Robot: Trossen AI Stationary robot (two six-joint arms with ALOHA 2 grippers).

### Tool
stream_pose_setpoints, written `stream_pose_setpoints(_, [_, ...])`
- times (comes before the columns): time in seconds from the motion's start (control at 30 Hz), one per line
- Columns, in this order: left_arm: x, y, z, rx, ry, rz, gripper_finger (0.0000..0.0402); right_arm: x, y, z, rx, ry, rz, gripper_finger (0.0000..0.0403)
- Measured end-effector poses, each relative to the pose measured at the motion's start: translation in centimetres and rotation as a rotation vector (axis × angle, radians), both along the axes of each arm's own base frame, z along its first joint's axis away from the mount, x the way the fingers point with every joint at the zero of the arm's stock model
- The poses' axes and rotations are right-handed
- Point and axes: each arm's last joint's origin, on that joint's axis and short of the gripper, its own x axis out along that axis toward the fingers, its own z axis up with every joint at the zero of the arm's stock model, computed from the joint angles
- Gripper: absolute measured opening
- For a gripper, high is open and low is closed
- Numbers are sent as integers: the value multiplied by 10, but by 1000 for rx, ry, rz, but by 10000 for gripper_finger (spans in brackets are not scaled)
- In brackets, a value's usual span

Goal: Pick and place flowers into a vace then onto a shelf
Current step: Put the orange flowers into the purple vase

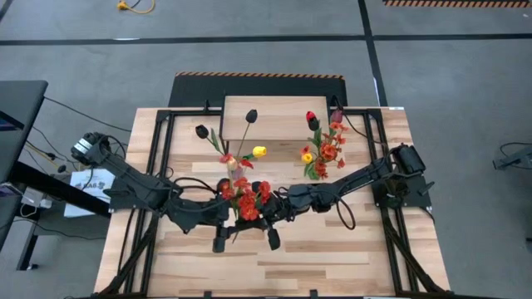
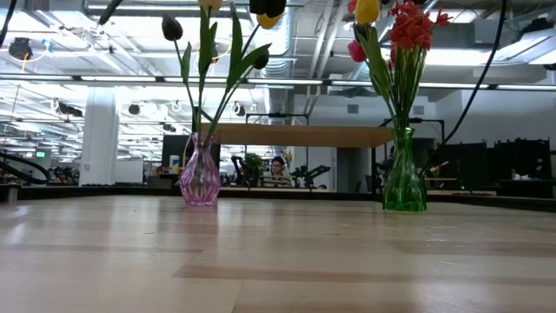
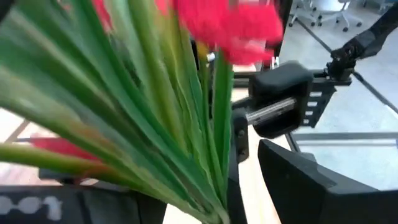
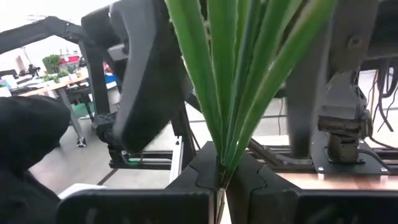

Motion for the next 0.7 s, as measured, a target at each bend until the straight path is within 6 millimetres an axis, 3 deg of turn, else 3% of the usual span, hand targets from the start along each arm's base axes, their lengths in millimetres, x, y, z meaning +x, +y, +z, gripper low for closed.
stream_pose_setpoints(0.2, [1,0,4,32,-37,3,217,0,0,0,0,1,1,2])
stream_pose_setpoints(0.3, [0,0,3,39,-30,2,196,0,0,0,0,2,1,4])
stream_pose_setpoints(0.4, [0,0,3,65,-27,13,149,0,0,0,1,0,1,11])
stream_pose_setpoints(0.57, [0,0,3,115,-31,-1,26,0,0,0,0,1,-2,27])
stream_pose_setpoints(0.7, [-2,-1,4,128,-40,-11,7,0,0,0,1,-1,-4,41])
